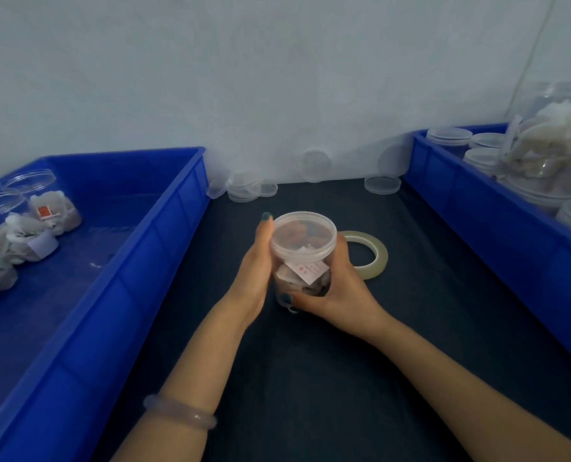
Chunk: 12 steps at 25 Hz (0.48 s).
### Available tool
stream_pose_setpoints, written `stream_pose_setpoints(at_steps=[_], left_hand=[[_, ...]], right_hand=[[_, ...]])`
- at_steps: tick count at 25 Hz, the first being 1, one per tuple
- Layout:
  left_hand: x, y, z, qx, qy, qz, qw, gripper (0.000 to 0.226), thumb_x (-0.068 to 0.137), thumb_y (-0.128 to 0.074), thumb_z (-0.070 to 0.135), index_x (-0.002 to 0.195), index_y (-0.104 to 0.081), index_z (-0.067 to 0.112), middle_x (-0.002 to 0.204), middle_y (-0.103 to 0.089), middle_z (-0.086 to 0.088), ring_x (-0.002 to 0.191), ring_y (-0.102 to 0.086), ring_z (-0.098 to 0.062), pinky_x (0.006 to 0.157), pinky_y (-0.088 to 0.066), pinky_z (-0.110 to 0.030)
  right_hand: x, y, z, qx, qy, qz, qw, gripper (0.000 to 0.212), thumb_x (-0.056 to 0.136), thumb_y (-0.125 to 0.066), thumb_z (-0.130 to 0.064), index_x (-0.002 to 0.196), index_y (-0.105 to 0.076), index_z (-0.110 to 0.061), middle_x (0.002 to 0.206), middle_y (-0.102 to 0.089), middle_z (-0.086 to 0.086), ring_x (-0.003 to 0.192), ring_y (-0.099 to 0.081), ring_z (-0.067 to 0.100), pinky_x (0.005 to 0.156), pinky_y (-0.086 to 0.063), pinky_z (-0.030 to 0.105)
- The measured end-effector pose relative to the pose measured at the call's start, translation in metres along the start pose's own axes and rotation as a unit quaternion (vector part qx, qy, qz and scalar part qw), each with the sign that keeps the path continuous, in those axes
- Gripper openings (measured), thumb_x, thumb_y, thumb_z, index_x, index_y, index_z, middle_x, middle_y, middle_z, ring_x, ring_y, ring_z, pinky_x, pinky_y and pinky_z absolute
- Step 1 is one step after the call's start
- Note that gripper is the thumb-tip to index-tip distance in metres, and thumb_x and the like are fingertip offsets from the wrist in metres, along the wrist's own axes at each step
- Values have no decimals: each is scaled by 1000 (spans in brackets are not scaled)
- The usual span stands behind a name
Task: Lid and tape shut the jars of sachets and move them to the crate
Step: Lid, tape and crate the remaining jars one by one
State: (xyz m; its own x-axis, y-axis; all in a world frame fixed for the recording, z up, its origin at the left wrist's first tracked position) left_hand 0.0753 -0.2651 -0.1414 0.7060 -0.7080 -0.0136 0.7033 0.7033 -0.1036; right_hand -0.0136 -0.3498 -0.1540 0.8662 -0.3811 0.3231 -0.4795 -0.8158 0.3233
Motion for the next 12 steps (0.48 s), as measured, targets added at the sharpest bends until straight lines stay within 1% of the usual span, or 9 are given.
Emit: stream_pose_setpoints(at_steps=[1, 3, 6, 8, 10, 12], left_hand=[[0, 1, -9, -1, 16, -2, 1000, 64, 103, -21, 60, 111, -74, 25, 110, -76, -1, 106, -70, -14, 88, -57, -27], [2, 5, -21, -1, 43, 10, 999, 61, 104, -22, 57, 108, -74, 27, 106, -76, 0, 105, -71, -15, 90, -55, -32], [7, 12, -28, 34, 56, 40, 997, 48, 106, -31, 46, 108, -74, 25, 102, -77, 1, 100, -72, -14, 91, -54, -35], [8, 16, -30, 66, 55, 49, 995, 37, 105, -39, 37, 110, -73, 24, 104, -77, 2, 102, -71, -15, 95, -54, -39], [9, 18, -32, 99, 55, 41, 993, 30, 104, -44, 32, 115, -70, 22, 109, -75, 1, 107, -69, -16, 99, -52, -41], [8, 20, -34, 113, 60, 39, 991, 25, 104, -48, 32, 111, -69, 22, 105, -76, 3, 105, -69, -16, 94, -54, -37]], right_hand=[[0, -1, 2, 0, -4, -4, 1000, 94, 71, -87, -17, 142, -26, -24, 133, -50, -20, 124, -49, -7, 96, -45, 13], [0, -2, 7, 0, -12, -12, 1000, 98, 72, -87, -16, 145, -22, -22, 136, -51, -16, 126, -51, -3, 97, -47, 17], [-1, -2, 10, -6, -13, -11, 1000, 96, 73, -86, -17, 141, -19, -27, 134, -51, -19, 123, -51, -7, 94, -45, 11], [-2, 1, 13, 13, -27, -7, 1000, 93, 73, -86, -13, 140, -23, -26, 132, -54, -18, 121, -54, -6, 93, -46, 12], [-4, 5, 14, 35, -36, 1, 999, 88, 74, -85, -9, 141, -29, -24, 128, -59, -15, 119, -57, -2, 93, -50, 18], [-5, 12, 9, 70, -33, 0, 997, 81, 77, -83, -6, 138, -34, -26, 126, -62, -13, 118, -60, 2, 92, -52, 21]])
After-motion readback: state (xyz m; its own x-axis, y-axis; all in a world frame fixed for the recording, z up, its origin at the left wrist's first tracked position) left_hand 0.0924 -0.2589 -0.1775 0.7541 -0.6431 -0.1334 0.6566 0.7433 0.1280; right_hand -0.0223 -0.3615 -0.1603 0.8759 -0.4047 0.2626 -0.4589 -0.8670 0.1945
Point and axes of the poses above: each hand's wrist, its own x-axis towards the middle knuckle, its own y-axis out of the back of the hand, z = x × y, the point moved 8 cm from there along x, towards the middle knuckle
